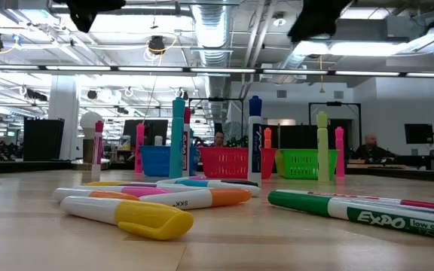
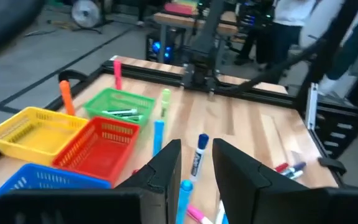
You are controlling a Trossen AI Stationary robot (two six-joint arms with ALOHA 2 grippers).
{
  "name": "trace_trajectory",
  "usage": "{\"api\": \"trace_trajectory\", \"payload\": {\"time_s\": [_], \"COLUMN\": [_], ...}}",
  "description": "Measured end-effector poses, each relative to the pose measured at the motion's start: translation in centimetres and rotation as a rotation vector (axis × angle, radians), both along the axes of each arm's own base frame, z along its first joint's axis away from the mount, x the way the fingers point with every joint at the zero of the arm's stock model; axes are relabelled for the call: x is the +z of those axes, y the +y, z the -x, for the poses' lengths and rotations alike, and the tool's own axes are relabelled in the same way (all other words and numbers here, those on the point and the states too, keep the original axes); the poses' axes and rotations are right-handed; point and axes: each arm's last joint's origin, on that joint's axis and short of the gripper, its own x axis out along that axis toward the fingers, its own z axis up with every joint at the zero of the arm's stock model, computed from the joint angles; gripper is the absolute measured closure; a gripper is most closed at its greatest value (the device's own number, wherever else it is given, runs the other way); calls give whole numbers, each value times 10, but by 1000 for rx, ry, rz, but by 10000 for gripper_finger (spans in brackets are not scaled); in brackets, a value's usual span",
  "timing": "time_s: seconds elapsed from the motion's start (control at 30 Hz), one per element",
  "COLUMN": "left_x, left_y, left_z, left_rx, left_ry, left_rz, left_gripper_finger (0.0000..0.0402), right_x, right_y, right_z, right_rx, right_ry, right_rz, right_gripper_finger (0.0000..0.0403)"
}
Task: Pick & Place Markers
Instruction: Put the large dark blue marker pen into the green bin
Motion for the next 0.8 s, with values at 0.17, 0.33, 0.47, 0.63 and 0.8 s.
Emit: {"api": "trace_trajectory", "payload": {"time_s": [0.17,0.33,0.47,0.63,0.8], "left_x": [1,1,2,2,2], "left_y": [-1,-3,-4,-5,-5], "left_z": [2,2,2,2,2], "left_rx": [-66,-120,-153,-190,-200], "left_ry": [-3,-2,-2,-4,-9], "left_rz": [16,34,44,55,58], "left_gripper_finger": [310,310,310,310,310], "right_x": [14,14,2,-25,-59], "right_y": [43,86,121,159,185], "right_z": [12,11,1,-21,-44], "right_rx": [-30,-42,-55,-90,-109], "right_ry": [-118,-174,-168,-135,-75], "right_rz": [-31,-40,-9,32,39], "right_gripper_finger": [248,248,248,248,251]}}
